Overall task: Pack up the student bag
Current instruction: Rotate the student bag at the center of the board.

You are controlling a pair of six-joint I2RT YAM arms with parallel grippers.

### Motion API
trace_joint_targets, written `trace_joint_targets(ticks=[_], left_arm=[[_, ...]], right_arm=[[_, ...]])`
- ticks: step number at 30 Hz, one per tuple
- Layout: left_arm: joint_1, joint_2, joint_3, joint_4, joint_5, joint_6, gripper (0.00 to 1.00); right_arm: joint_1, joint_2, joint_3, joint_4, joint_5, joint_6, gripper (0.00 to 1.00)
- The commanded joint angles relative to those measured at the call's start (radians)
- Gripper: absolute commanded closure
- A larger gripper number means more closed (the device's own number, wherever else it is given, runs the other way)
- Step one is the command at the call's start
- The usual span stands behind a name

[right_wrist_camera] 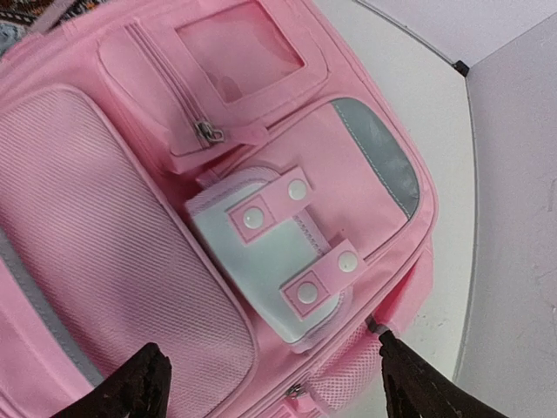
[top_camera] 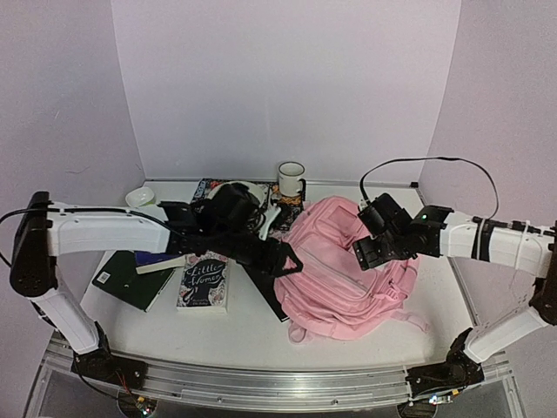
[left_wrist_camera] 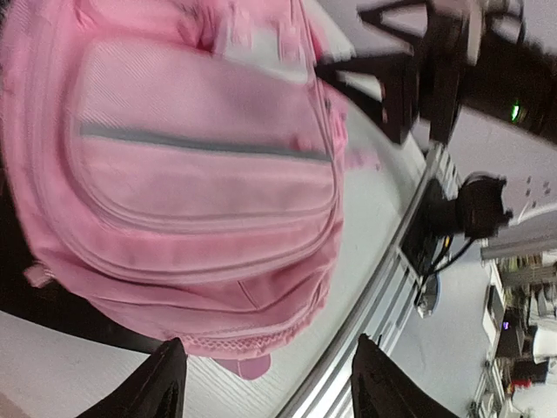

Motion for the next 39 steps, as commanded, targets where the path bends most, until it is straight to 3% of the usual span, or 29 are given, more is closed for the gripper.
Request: trace_joint_targets(ticks=[1, 5, 12, 17, 23, 27, 34, 39], left_arm=[[0.136, -0.086, 0.038, -0.028, -0.155, 0.087, 0.3], [0.226, 0.005, 0.088, -0.038, -0.121, 0.127, 0.27], [0.239, 0.259, 0.241, -0.03, 0.002, 0.16, 0.27], [0.226, 0.346, 0.259, 0.007, 0.137, 0.122, 0.29], [0.09, 0.275, 0.172, 0.147, 0.234, 0.086, 0.32], [0.009, 0.17, 0.096, 0.225, 0.21, 0.084, 0.32], [0.026, 0.018, -0.027, 0.23, 0.003, 0.091, 0.28], [0.138, 0.019, -0.07, 0.219, 0.016, 0.031, 0.28]], right_arm=[[0.003, -0.057, 0.022, -0.044, -0.101, 0.073, 0.14], [0.003, -0.049, 0.006, -0.025, -0.126, 0.125, 0.1], [0.002, 0.024, 0.001, 0.06, -0.208, 0.2, 0.06], [0.002, 0.058, 0.015, 0.107, -0.23, 0.218, 0.05], [0.003, 0.107, 0.068, 0.107, -0.231, 0.21, 0.04], [0.003, 0.143, 0.111, 0.106, -0.242, 0.209, 0.04], [0.003, 0.245, 0.203, 0.093, -0.278, 0.217, 0.04], [0.003, 0.326, 0.276, 0.077, -0.295, 0.237, 0.05]])
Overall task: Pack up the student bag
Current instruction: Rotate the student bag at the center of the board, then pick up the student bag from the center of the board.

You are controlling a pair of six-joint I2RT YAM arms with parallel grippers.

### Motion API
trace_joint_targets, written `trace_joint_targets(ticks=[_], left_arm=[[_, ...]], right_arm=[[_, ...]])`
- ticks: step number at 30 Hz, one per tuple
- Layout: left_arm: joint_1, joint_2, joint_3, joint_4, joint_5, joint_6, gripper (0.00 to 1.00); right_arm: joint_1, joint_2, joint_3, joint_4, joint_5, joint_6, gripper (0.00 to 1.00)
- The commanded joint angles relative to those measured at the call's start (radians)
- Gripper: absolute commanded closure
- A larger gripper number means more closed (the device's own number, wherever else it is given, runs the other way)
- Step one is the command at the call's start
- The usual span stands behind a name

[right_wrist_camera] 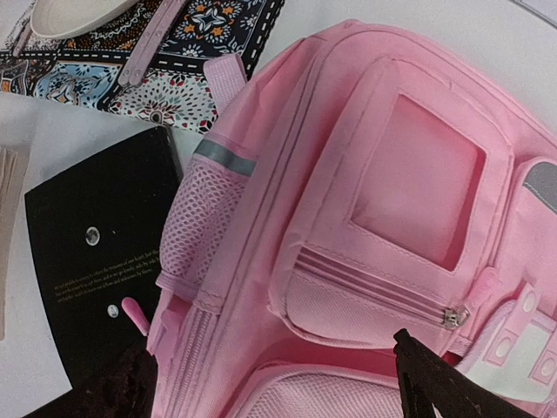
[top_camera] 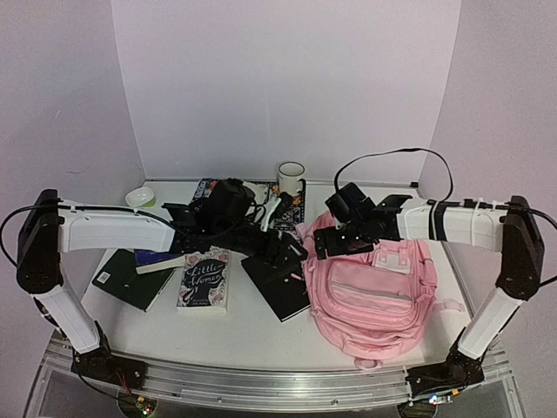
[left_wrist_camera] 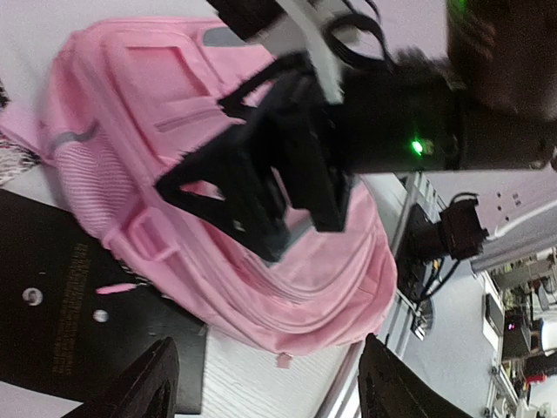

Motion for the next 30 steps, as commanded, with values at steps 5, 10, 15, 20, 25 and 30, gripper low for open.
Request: trace_joint_targets(ticks=[5, 10, 15, 20, 25, 30], left_arm=[[0.126, 0.061, -0.026, 0.017, -0.028, -0.024, 0.28], [0.13, 0.133, -0.009, 0.021, -0.012, 0.002, 0.3], [0.128, 0.168, -0.019, 0.047, -0.004, 0.044, 0.31], [0.126, 0.165, -0.043, 0.071, -0.018, 0.112, 0.31], [0.124, 0.154, -0.062, 0.137, -0.011, 0.178, 0.31], [0.116, 0.151, -0.07, 0.208, 0.041, 0.27, 0.33]], right_arm=[[0.003, 0.165, 0.158, -0.077, -0.033, 0.057, 0.06], [0.002, 0.286, 0.22, -0.127, 0.015, 0.088, 0.08], [-0.001, 0.369, 0.254, -0.135, -0.002, 0.095, 0.32], [-0.003, 0.334, 0.253, -0.136, -0.015, 0.089, 0.84], [-0.003, 0.222, 0.227, -0.127, -0.007, 0.071, 1.0], [-0.003, 0.126, 0.202, -0.115, -0.019, 0.045, 1.0]])
